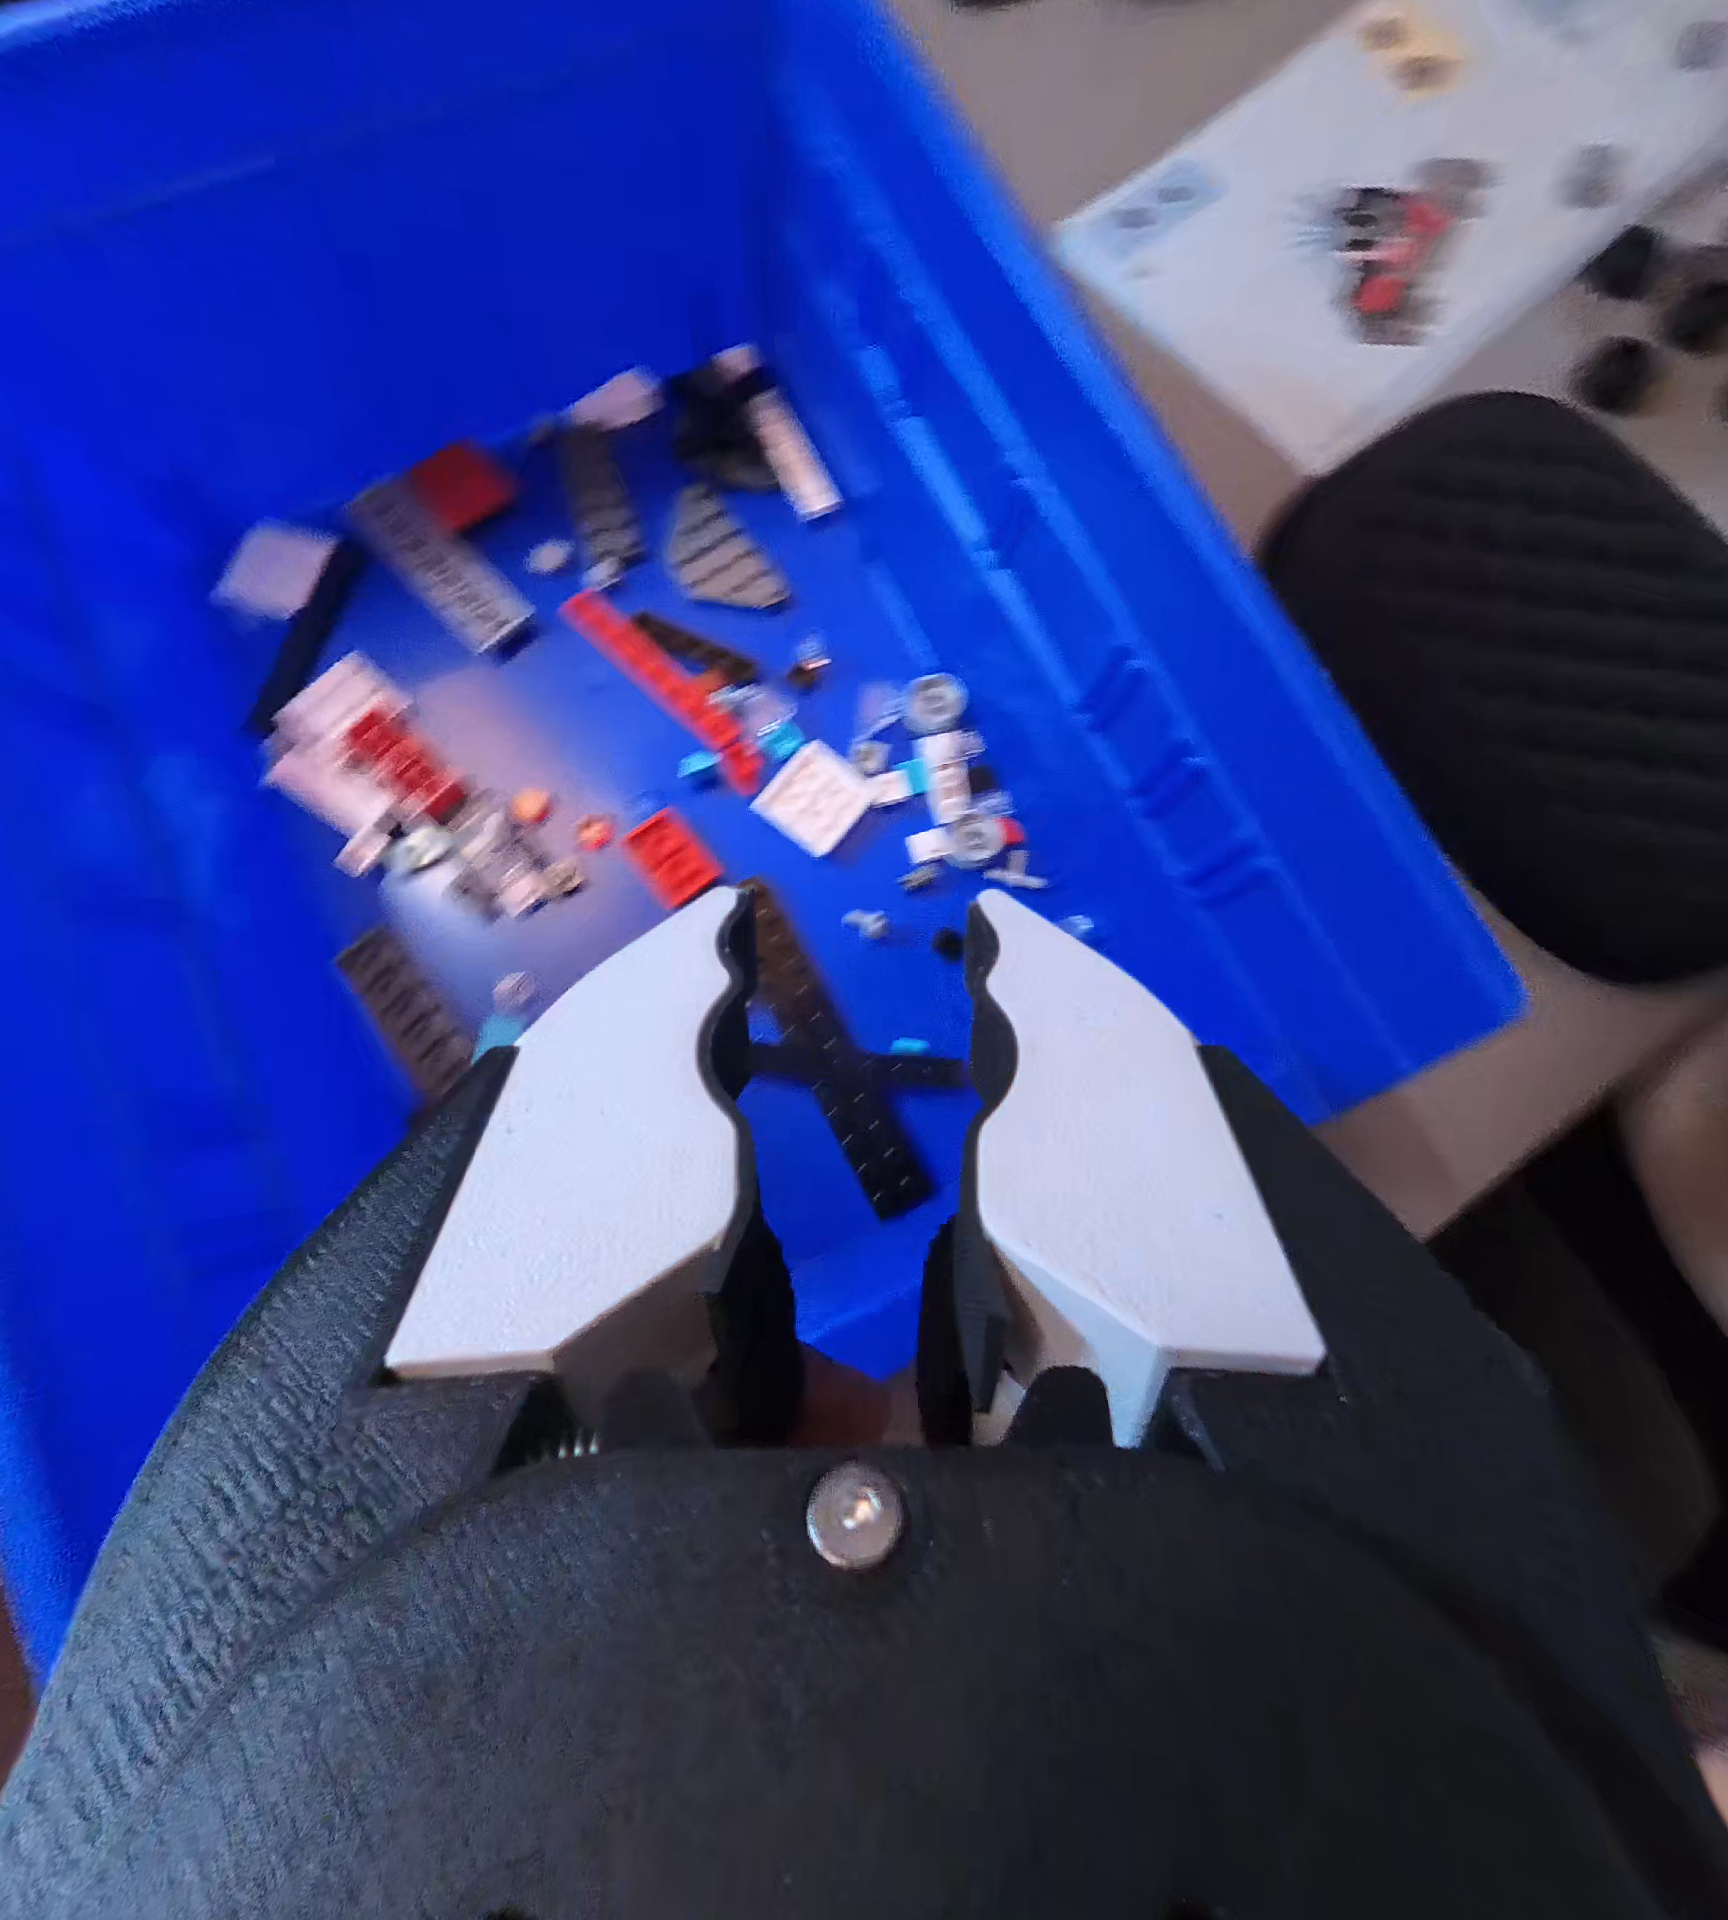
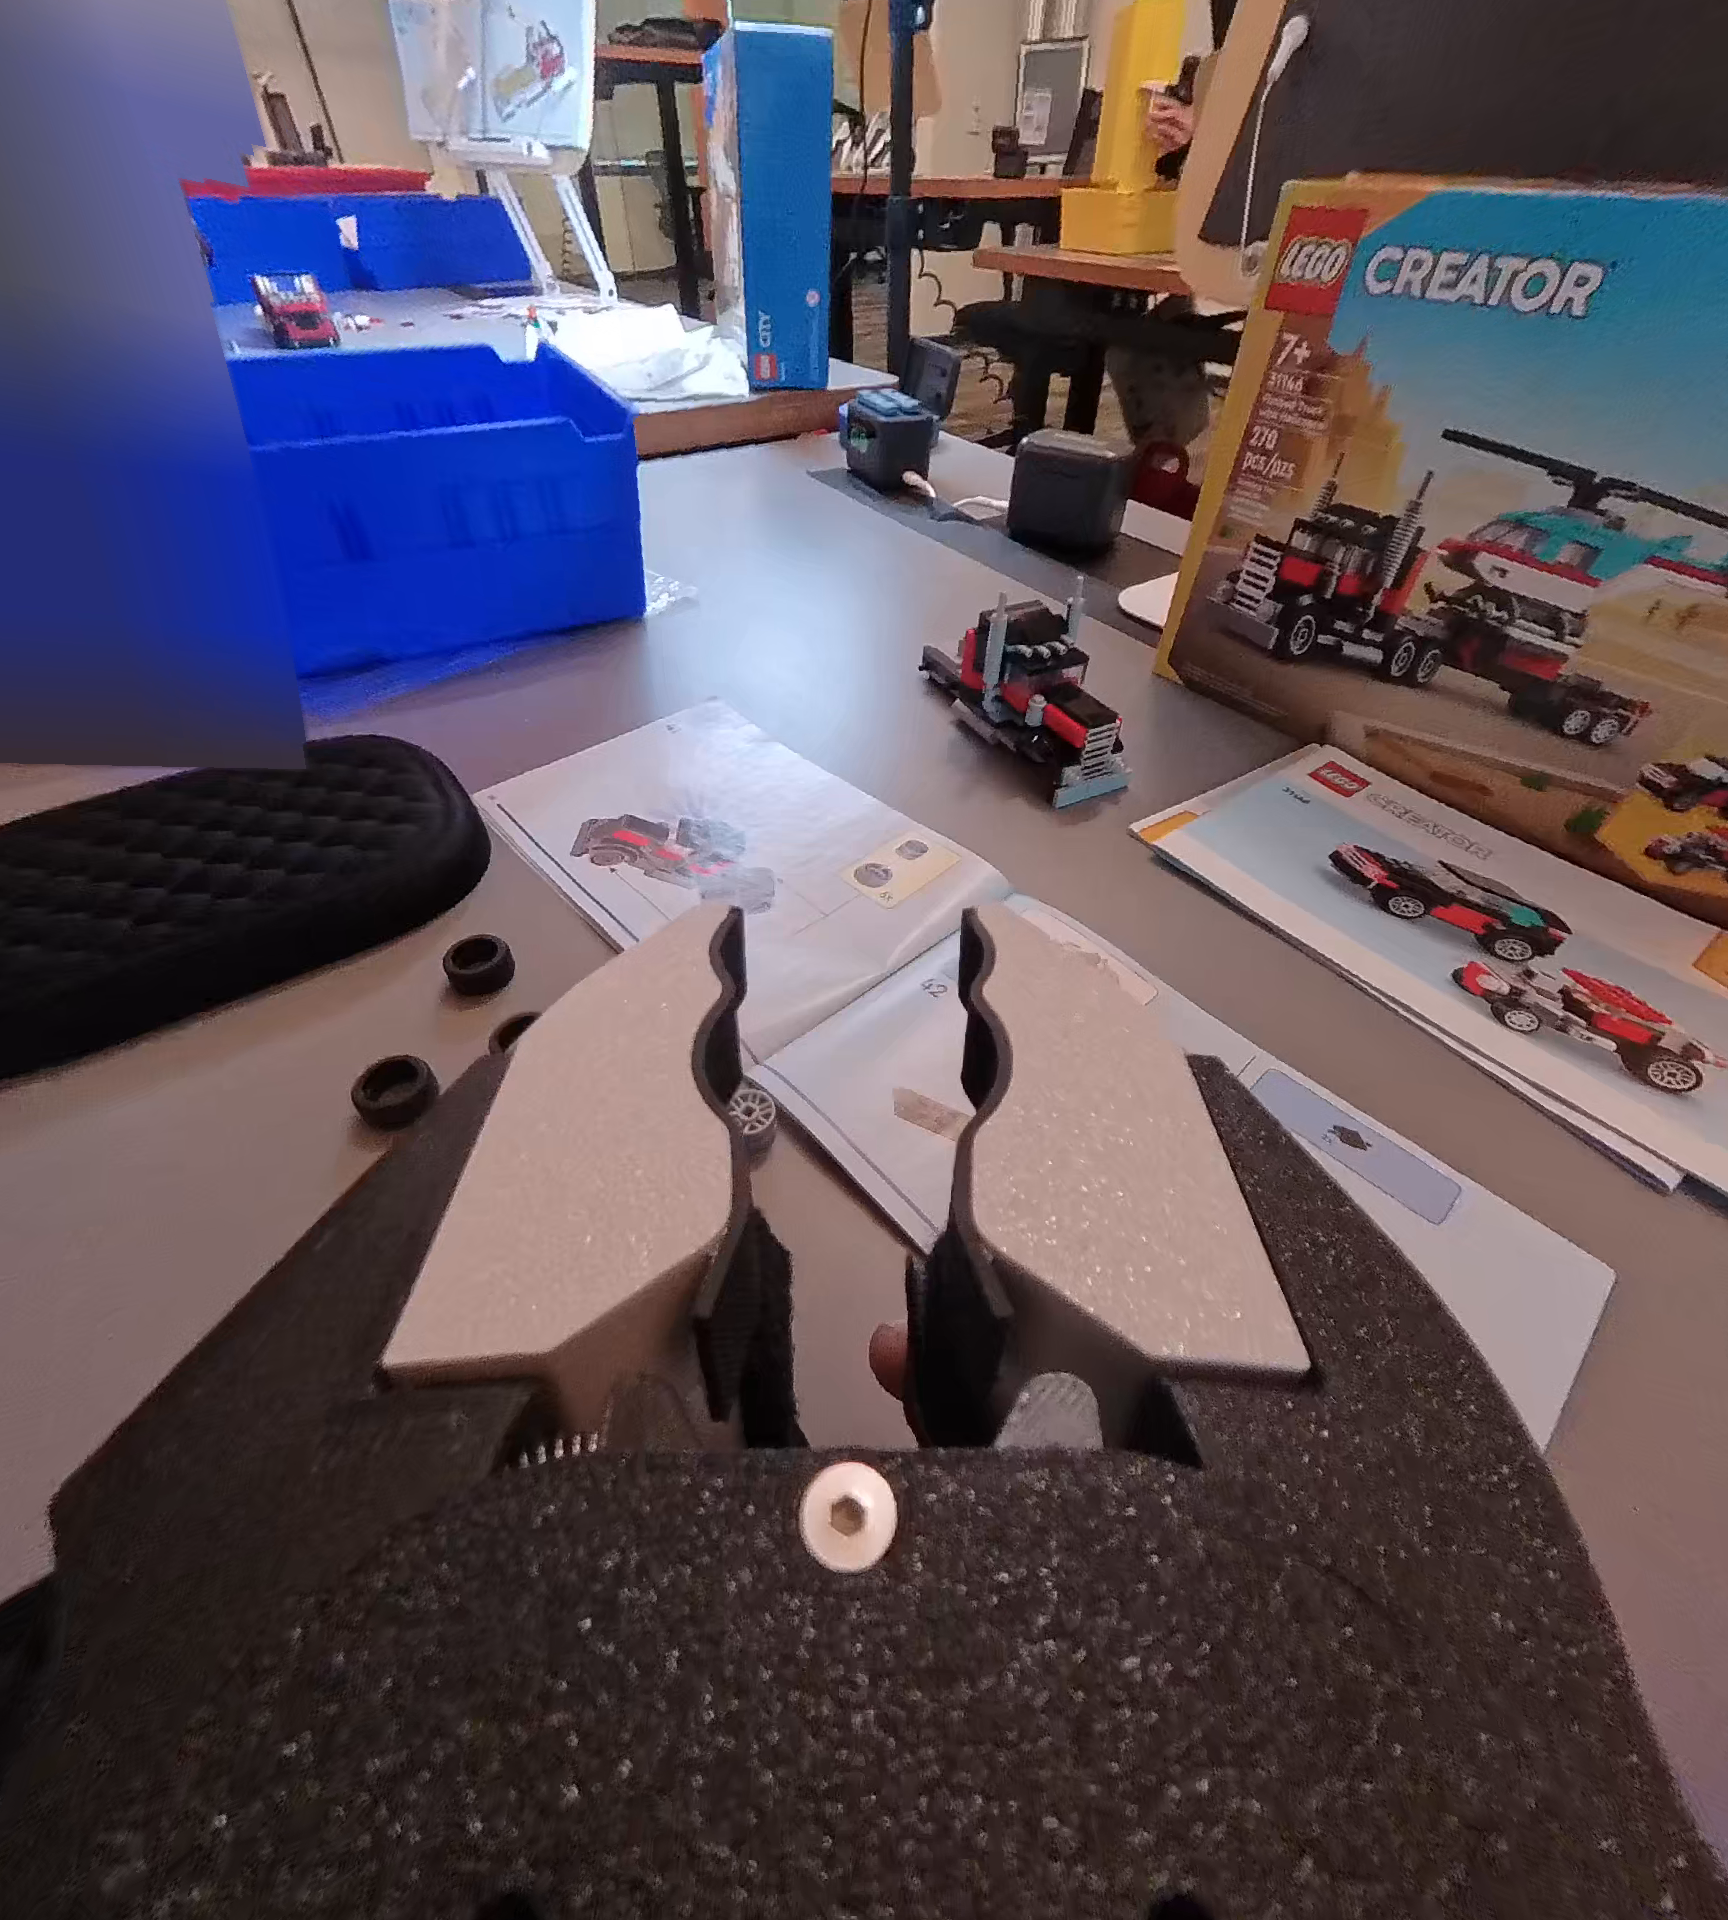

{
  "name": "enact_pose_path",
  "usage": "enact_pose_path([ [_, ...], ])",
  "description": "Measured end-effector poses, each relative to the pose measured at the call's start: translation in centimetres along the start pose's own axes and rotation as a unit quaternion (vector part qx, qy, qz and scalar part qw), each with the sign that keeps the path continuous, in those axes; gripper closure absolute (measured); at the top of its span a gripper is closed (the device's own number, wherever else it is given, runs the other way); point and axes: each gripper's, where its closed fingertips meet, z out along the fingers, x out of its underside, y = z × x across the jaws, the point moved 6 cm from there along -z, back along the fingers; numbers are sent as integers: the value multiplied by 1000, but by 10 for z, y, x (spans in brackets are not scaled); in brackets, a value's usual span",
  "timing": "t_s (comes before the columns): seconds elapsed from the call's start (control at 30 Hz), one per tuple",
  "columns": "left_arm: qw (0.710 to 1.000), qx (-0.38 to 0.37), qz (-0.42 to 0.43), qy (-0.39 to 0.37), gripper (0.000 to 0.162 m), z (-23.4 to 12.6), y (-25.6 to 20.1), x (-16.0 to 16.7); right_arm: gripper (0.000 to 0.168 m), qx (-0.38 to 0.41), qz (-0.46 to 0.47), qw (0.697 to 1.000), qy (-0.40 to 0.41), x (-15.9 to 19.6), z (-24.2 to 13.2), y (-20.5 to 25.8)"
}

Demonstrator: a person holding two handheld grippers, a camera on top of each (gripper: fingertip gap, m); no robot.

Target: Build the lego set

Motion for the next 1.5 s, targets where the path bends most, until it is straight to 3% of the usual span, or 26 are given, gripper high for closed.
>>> enact_pose_path([
  [0.07,997,58,54,-3,128,13,-12,-2,129,6,0,1000,-7,-5,-1,2],
  [0.23,982,128,108,91,134,53,-27,-4,130,16,-31,999,16,-9,0,11],
  [0.53,978,124,90,144,139,80,-23,2,132,13,-36,999,13,-14,0,13],
  [0.8,977,106,88,162,146,82,-21,3,132,-2,-33,999,-7,-17,2,9],
  [0.9,995,48,41,75,146,62,-8,-17,133,-12,-37,999,-19,-21,6,12],
  [0.97,997,-3,-13,-70,146,36,0,-43,134,-26,-42,998,-26,-24,12,17],
  [1.07,942,10,-83,-325,147,-7,-18,-83,136,-79,-30,995,-45,-32,26,30],
  [1.13,887,85,-111,-440,147,-21,-51,-106,137,-130,-31,988,-76,-43,36,43],
  [1.2,828,200,-143,-504,147,-25,-89,-127,137,-178,-46,977,-108,-58,45,59],
  [1.33,715,415,-231,-514,147,-13,-153,-156,141,-254,-97,947,-168,-97,51,92],
  [1.5,658,520,-304,-452,147,22,-209,-169,144,-293,-163,914,-228,-130,43,124],
])
